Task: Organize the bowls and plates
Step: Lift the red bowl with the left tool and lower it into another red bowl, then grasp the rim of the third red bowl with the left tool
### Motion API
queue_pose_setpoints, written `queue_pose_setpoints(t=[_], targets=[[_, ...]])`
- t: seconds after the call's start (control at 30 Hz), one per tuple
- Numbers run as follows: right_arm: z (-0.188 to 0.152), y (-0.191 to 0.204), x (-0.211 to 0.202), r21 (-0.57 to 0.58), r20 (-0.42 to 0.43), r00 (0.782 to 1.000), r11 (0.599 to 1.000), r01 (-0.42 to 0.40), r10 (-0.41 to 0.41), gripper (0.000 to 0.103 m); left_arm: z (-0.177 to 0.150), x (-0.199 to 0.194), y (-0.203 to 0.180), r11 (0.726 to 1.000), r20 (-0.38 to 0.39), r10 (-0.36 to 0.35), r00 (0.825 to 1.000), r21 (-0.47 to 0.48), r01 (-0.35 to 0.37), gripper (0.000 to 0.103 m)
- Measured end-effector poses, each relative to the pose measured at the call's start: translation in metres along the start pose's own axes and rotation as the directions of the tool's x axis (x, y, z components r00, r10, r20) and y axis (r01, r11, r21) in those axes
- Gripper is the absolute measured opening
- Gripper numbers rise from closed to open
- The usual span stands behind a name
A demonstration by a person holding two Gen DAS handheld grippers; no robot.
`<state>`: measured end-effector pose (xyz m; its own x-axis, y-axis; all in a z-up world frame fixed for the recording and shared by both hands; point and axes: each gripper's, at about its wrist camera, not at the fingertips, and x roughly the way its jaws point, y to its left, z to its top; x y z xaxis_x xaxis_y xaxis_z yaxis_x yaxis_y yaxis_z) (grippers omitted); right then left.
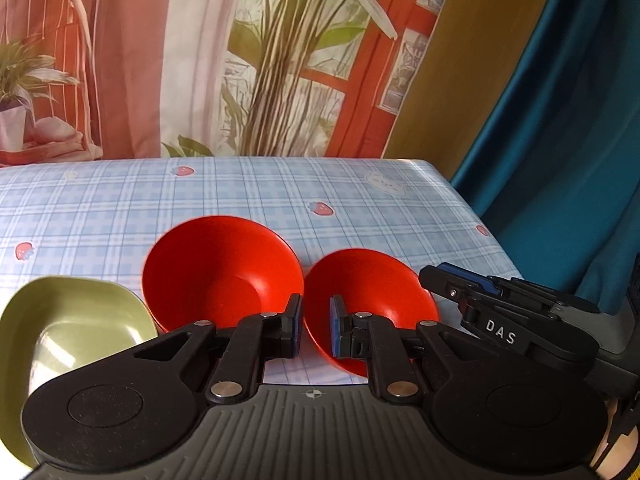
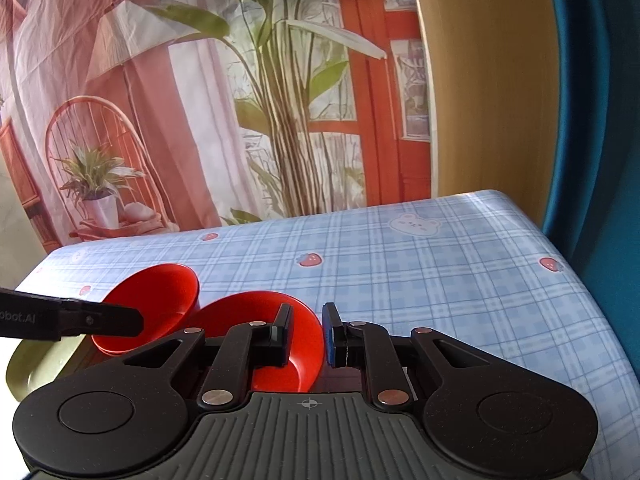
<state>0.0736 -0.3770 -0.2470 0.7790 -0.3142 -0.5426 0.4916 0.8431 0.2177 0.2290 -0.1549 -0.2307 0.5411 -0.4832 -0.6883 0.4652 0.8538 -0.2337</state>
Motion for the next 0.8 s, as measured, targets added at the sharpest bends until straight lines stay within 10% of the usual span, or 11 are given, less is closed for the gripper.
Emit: queue_pose_setpoints(t=[0.8], targets=[[-0.025,-0.018,0.007,0.103,0.000,0.999,0.994,-0.042,0.042,0.016,-0.022,0.008,-0.008,0.989,0.017,0.118,0.993,-0.090,-0.116,0.015]])
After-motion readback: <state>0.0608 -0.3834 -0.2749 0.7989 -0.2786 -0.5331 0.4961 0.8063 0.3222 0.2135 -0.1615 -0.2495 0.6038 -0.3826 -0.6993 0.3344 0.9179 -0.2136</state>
